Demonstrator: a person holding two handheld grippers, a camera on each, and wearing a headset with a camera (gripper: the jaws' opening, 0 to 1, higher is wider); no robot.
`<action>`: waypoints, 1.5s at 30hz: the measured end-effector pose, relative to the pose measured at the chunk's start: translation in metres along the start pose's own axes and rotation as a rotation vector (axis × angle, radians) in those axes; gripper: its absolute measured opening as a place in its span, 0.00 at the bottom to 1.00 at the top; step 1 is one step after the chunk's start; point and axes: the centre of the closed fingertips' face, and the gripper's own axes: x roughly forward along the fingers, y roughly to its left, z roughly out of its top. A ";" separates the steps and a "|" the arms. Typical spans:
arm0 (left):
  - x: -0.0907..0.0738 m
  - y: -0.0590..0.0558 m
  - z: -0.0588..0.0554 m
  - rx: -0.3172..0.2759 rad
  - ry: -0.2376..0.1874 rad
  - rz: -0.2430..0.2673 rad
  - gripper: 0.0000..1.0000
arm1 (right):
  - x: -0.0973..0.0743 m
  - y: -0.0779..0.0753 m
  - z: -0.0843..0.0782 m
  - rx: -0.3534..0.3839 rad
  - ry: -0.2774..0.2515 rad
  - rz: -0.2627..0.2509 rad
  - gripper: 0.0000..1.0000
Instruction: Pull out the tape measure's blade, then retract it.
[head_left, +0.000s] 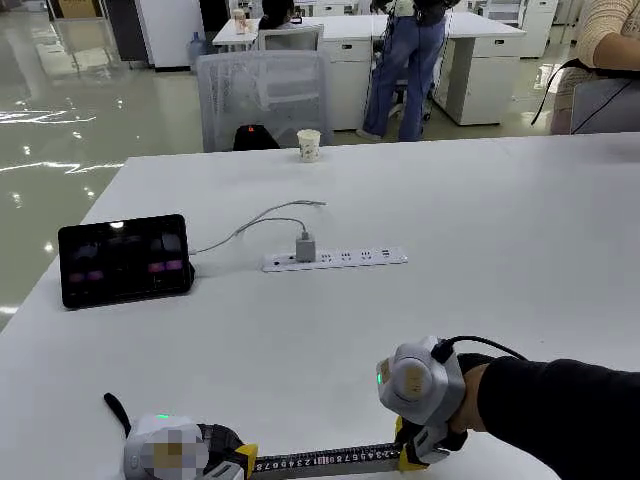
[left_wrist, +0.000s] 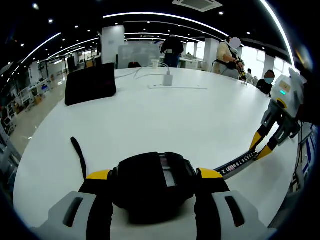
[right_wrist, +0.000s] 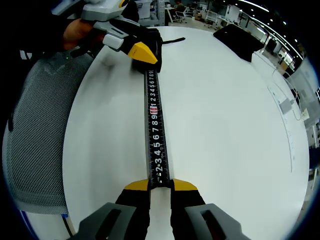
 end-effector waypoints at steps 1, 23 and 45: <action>0.000 0.000 0.000 0.000 -0.001 0.000 0.61 | 0.000 0.000 0.000 -0.002 -0.001 0.000 0.12; -0.001 0.000 0.001 0.002 0.000 0.001 0.61 | 0.003 0.002 0.007 -0.001 -0.014 -0.008 0.12; -0.002 0.001 0.002 -0.004 0.004 -0.005 0.61 | 0.005 0.004 0.017 0.015 -0.028 -0.016 0.12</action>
